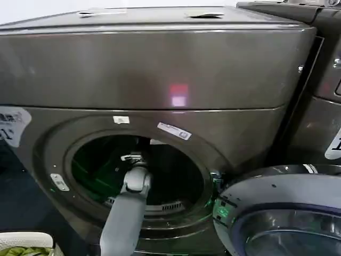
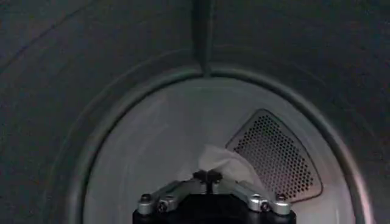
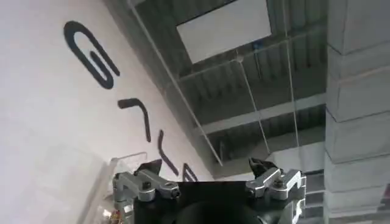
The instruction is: Grasp the clothes from the dryer.
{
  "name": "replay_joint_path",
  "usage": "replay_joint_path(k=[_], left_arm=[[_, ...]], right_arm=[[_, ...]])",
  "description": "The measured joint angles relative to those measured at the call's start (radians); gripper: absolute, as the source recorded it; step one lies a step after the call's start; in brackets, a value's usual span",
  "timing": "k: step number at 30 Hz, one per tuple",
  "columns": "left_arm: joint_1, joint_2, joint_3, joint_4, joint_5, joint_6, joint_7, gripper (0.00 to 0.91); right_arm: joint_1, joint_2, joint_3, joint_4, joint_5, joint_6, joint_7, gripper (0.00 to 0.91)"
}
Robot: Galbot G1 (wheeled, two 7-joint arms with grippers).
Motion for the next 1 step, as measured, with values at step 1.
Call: replay_joint_path(k=[1], left_arm=[[0.001, 0.000, 0.000, -0.001, -0.001, 0.002, 0.001, 0.000]], right_arm=[[-0.001, 0.000, 0.002, -0.001, 0.000, 0.000, 0.000, 0.907]])
